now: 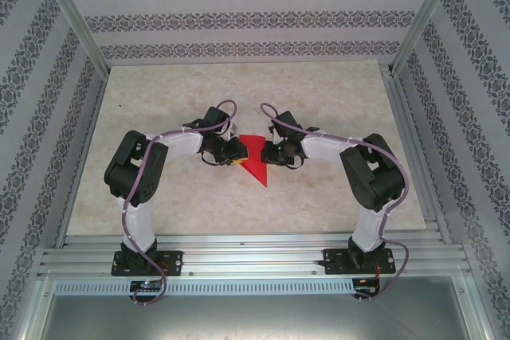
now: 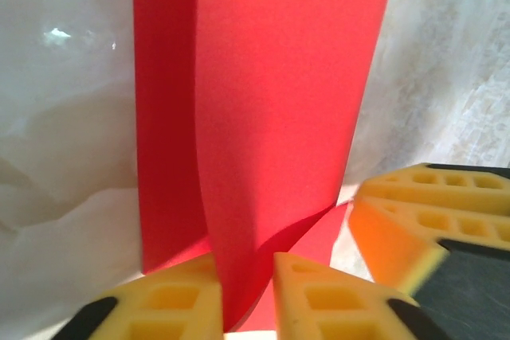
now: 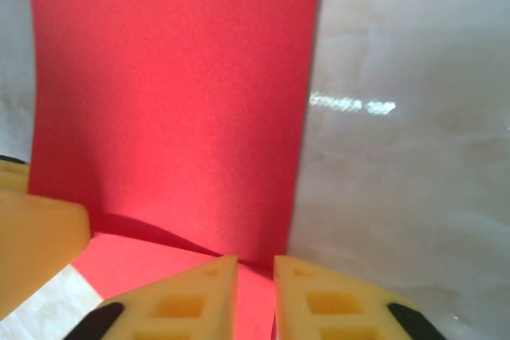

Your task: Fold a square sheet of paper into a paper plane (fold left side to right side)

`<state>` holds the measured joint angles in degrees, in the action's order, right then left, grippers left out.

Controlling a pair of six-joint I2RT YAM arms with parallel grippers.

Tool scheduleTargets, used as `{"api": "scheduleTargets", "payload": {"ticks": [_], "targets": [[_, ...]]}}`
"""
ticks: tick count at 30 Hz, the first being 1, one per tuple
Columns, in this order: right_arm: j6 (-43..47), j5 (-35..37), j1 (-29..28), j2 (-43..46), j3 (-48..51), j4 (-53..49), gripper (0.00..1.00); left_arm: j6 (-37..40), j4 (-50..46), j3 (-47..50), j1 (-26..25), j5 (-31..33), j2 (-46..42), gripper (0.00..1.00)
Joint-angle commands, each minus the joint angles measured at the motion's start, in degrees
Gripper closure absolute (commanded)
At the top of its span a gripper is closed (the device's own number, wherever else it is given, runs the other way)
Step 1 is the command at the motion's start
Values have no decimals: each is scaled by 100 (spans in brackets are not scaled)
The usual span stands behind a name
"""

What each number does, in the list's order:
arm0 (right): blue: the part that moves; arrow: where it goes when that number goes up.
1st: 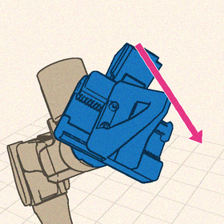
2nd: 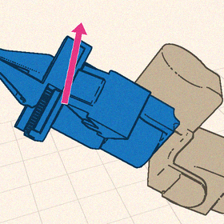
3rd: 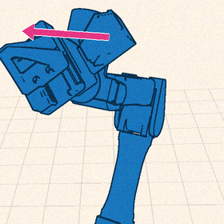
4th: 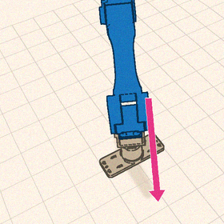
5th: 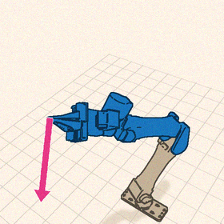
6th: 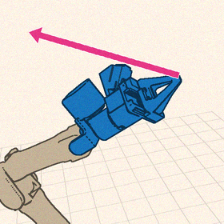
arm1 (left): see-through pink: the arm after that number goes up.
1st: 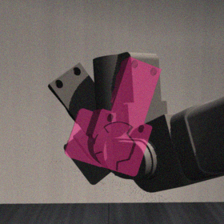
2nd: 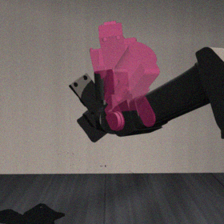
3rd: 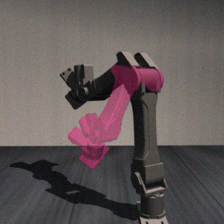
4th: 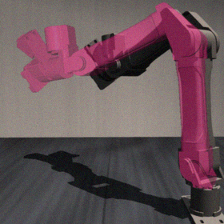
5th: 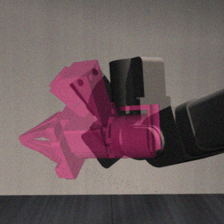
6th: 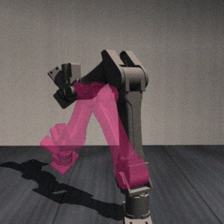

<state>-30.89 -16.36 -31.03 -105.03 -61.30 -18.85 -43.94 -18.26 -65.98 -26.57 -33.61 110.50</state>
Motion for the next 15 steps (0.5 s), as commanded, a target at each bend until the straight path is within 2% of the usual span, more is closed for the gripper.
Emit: {"api": "scheduleTargets", "payload": {"ticks": [1,6,11,15], "targets": [[384,670,-120,631,208,-19,74,-129,204,-115,-70,-23,-103,83],[942,2003,-884,1160,528,-219,64,-287,242,-122,-92,-54,-210,85],[1216,3528,-1834,1133,611,-423,57,-344,142,-237,-129,-84,-245,86],[1343,3939,-2157,734,376,-531,56,-373,102,-302,-161,-94,-232,86]]}}
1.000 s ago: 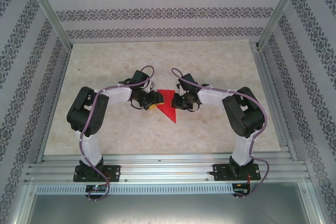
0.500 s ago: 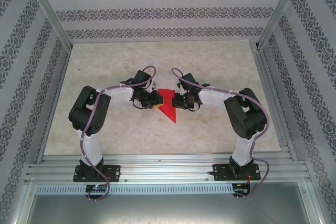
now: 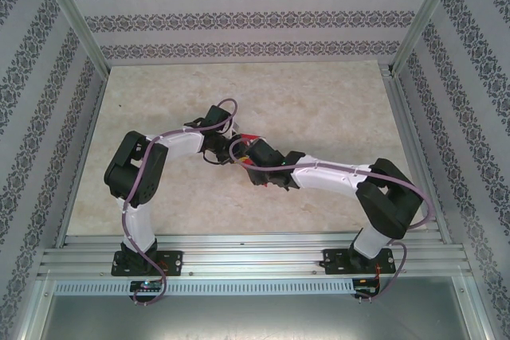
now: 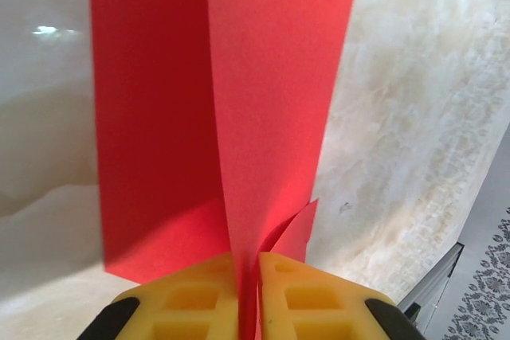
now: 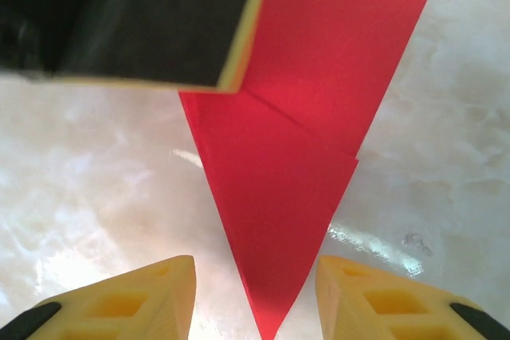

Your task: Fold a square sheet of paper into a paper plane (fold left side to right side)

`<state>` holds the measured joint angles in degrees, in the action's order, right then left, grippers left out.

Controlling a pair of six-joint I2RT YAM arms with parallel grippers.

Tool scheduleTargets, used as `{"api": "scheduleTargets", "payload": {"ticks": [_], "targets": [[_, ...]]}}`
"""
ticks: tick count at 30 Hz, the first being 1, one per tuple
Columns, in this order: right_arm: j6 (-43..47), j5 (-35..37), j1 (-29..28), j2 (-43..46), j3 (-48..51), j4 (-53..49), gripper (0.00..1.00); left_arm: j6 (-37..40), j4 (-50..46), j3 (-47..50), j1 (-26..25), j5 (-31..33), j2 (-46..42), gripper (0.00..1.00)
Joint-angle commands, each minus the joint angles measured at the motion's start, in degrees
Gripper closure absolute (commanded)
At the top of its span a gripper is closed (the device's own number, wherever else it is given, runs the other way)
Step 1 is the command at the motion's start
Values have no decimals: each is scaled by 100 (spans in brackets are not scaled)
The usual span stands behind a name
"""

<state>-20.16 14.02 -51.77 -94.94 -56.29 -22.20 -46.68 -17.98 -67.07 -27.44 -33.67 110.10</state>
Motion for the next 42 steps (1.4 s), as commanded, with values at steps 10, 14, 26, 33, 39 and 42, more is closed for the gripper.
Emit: {"api": "scheduleTargets", "payload": {"ticks": [10,14,26,33,39,42], "targets": [[334,1218,-262,-957,-553,-364,58,-83,-47,-314,-108,-71,-206,86],[311,1151,-242,-973,-518,-329,63,-79,-57,-324,-108,-61,-196,86],[233,751,-98,-977,-372,-230,89,30,-179,-401,-106,-34,-247,84],[258,162,74,-837,-175,42,98,216,-346,-508,-46,-12,-440,65],[233,-509,280,-673,18,345,98,451,-562,-389,211,250,-985,41],[170,-840,430,-599,138,517,98,471,-554,-176,340,401,-1295,35]]}}
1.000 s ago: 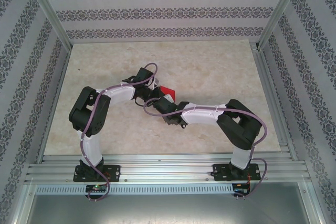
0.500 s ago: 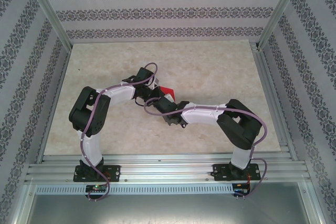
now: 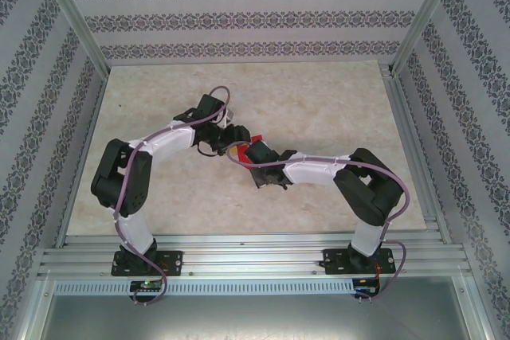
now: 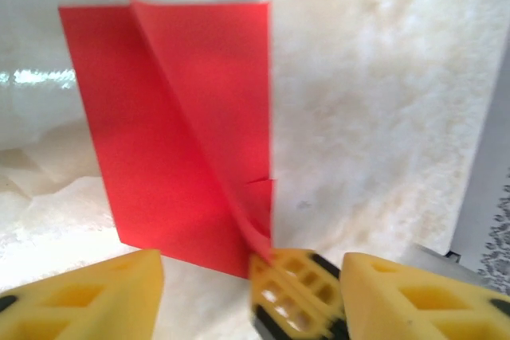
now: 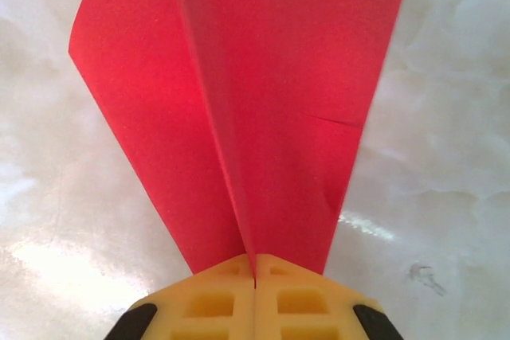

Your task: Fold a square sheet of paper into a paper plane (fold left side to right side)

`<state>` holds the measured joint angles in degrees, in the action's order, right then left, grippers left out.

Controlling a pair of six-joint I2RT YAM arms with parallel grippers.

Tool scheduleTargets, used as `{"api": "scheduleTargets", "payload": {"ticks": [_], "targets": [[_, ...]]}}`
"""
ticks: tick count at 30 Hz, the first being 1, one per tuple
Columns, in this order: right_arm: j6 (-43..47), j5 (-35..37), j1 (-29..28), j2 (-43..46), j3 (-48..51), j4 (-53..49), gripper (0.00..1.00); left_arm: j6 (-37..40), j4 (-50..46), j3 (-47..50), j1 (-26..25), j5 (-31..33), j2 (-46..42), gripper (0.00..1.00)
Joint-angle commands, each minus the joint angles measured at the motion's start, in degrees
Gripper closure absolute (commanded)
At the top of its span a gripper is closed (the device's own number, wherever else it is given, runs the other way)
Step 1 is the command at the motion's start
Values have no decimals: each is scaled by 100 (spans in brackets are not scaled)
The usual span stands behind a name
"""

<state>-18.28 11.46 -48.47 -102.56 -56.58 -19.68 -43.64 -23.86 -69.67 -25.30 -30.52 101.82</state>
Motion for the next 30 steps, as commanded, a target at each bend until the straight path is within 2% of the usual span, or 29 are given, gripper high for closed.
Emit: {"api": "scheduleTargets", "payload": {"ticks": [1,5,9,15,30], "targets": [[-38,-679,145,188,190,315,98,161,68,170,146,107,-529,34],[-141,-1135,351,301,387,583,98,88,320,535,170,8,-591,37],[-242,-1431,522,450,535,796,97,-56,785,901,106,-192,-470,46],[-386,-1931,782,571,682,1076,96,-144,1067,825,-209,-306,35,59],[-614,-2718,1173,492,873,1507,95,-442,1121,78,-501,-213,1130,56]]}}
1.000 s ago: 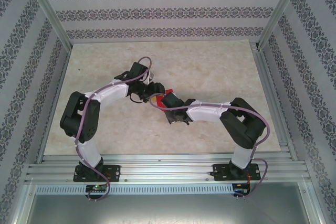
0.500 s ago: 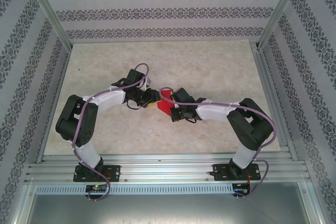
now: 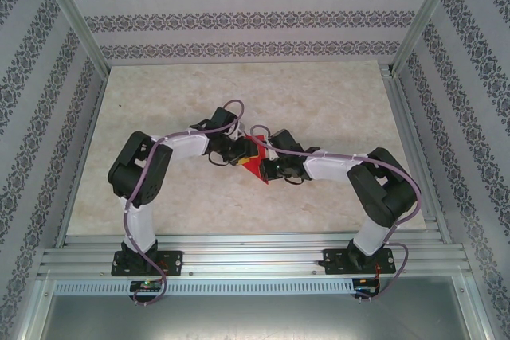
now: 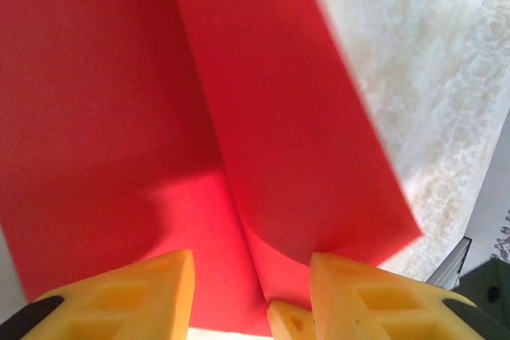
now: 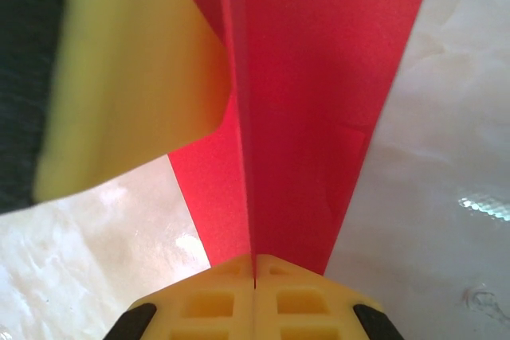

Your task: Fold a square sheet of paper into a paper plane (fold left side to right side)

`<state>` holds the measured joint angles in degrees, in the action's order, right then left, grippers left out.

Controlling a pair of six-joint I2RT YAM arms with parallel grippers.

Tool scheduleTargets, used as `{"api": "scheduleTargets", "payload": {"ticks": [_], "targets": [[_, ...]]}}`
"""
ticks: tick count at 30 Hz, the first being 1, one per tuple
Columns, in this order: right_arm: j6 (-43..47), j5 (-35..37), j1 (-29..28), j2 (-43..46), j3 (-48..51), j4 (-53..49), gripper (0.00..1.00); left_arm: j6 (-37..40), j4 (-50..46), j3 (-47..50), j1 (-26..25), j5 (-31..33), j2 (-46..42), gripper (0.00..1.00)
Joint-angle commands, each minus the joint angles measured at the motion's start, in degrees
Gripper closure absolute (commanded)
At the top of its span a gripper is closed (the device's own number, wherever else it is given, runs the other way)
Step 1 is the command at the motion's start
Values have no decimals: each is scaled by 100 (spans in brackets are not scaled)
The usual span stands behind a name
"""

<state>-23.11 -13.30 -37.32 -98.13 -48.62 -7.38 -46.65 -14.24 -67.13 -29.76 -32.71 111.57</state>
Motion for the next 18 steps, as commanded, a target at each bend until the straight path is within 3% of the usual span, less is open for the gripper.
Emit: {"api": "scheduleTargets", "payload": {"ticks": [1,18], "targets": [[-134,-270,78,39,81,288,95,-157,125,-200,-57,25,219,56],[207,340,39,174,-244,-648,75,-161,-19,-212,-95,225,436,55]]}}
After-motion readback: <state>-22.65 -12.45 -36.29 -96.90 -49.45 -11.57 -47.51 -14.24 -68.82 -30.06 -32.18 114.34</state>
